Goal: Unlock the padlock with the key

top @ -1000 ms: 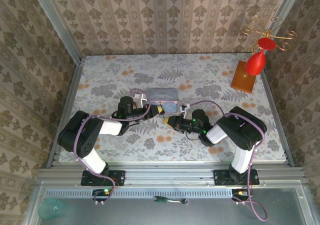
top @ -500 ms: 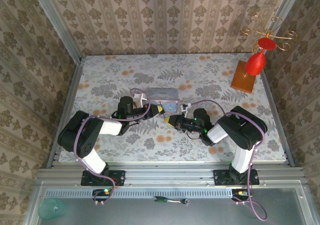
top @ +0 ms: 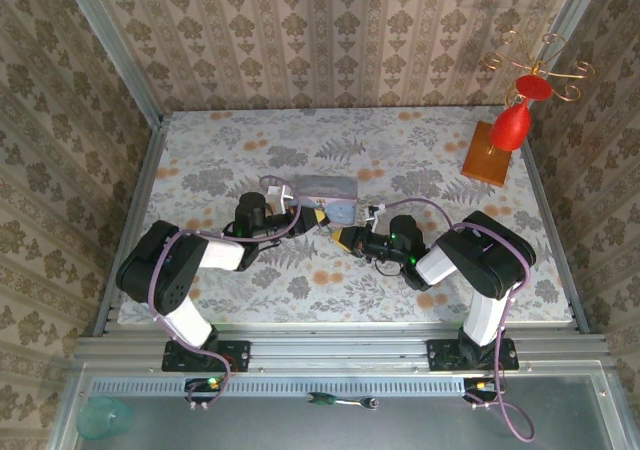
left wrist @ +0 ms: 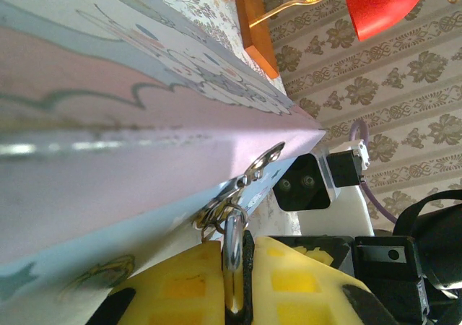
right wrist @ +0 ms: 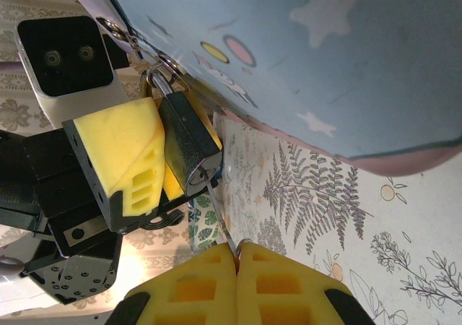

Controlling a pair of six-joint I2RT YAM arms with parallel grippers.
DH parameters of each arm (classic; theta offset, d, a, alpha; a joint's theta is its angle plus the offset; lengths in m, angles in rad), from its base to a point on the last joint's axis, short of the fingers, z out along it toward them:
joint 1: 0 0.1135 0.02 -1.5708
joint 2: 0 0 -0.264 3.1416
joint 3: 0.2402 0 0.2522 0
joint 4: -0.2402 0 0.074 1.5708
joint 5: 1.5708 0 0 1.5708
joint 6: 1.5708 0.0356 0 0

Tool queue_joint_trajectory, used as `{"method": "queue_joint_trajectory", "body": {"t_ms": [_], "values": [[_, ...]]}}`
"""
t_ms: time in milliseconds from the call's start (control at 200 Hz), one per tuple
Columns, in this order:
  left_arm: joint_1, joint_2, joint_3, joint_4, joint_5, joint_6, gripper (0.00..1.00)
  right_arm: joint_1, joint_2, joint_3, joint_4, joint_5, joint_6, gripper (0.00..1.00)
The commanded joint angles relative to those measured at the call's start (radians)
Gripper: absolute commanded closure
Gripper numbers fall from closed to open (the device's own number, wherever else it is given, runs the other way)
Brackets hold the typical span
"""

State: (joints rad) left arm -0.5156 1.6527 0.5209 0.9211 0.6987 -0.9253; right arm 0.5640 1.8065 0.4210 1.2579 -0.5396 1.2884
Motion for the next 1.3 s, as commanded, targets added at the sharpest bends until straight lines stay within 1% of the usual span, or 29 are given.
{"method": "queue_joint_trajectory", "body": {"t_ms": [0, 140, 270, 385, 565, 850, 1295], "values": [[-0.026, 0.011, -0.002, 0.074, 0.092, -0.016, 1.0, 0.007, 0.007, 0.034, 0.033, 0.046, 0.015, 1.0], [-0.031, 0.01, -0.002, 0.078, 0.094, -0.02, 1.0, 0.007, 0.01, 0.027, 0.045, 0.061, 0.014, 1.0], [-0.034, 0.012, 0.002, 0.078, 0.104, -0.02, 1.0, 0.0, -0.027, 0.009, 0.044, 0.088, -0.026, 1.0], [-0.038, 0.012, 0.004, 0.083, 0.105, -0.022, 1.0, -0.012, -0.026, 0.011, 0.043, 0.088, -0.009, 1.0], [-0.044, 0.014, 0.002, 0.112, 0.116, -0.039, 1.0, -0.027, 0.024, 0.033, 0.05, 0.076, 0.048, 1.0], [-0.057, 0.032, 0.006, 0.16, 0.128, -0.065, 1.0, -0.036, 0.034, 0.07, 0.044, 0.061, 0.075, 1.0], [-0.067, 0.033, 0.011, 0.155, 0.131, -0.06, 1.0, -0.046, 0.02, 0.084, 0.047, 0.064, 0.063, 1.0]]}}
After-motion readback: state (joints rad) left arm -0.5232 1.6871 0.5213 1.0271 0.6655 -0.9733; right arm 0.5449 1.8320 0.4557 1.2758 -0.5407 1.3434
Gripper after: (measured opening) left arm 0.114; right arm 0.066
